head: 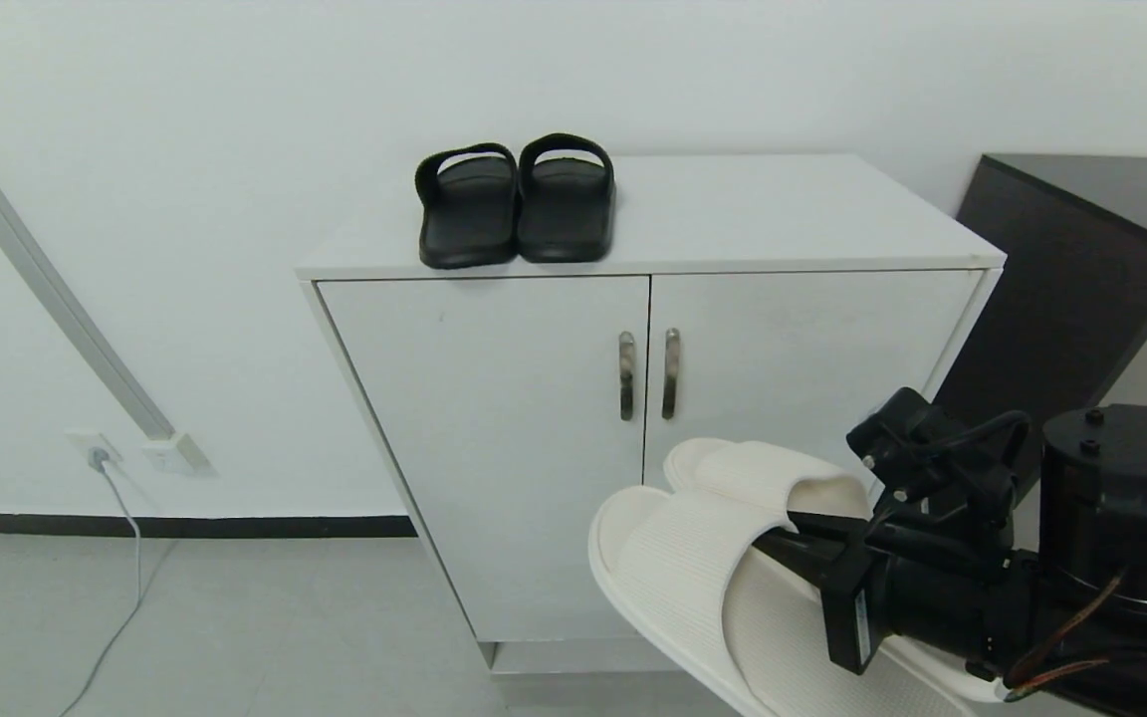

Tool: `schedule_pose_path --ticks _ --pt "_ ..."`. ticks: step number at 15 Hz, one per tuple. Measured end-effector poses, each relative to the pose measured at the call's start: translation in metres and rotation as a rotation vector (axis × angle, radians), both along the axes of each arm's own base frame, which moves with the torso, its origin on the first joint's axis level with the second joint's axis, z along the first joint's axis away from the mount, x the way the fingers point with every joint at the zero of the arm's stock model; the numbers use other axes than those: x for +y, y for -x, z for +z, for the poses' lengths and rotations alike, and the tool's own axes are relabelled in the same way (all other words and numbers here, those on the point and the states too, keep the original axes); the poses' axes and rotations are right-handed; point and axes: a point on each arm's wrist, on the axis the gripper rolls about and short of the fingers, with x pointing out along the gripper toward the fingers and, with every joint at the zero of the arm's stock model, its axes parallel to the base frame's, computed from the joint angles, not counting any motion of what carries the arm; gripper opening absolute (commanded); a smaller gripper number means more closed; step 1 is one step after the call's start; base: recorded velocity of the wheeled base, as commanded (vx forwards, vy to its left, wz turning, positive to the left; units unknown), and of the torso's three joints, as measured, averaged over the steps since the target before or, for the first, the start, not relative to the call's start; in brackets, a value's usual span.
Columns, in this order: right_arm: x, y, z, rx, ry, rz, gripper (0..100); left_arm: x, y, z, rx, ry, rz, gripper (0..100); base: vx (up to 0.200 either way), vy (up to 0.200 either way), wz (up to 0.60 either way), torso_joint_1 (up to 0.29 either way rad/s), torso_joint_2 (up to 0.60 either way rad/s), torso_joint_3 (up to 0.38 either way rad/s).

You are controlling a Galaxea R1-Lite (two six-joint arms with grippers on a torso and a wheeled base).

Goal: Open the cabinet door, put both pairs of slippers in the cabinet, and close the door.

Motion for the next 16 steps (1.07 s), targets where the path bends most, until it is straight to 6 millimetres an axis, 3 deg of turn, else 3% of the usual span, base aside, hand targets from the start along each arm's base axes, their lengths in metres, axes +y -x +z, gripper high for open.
schedule_pose_path --ticks 12,16 --pt "0.0009 0.0013 -0.0069 0.020 0.019 0.010 0 -0.0001 0.0000 -0.0001 0.002 -0.015 -0.005 100 0.000 0.000 0.00 -0.082 0.44 0.364" --pt "0.0010 0.0012 -0.0082 0.023 0.023 0.011 0 -0.0002 -0.0001 -0.0001 0.005 -0.021 -0.010 100 0.000 0.000 0.00 -0.003 0.09 0.086"
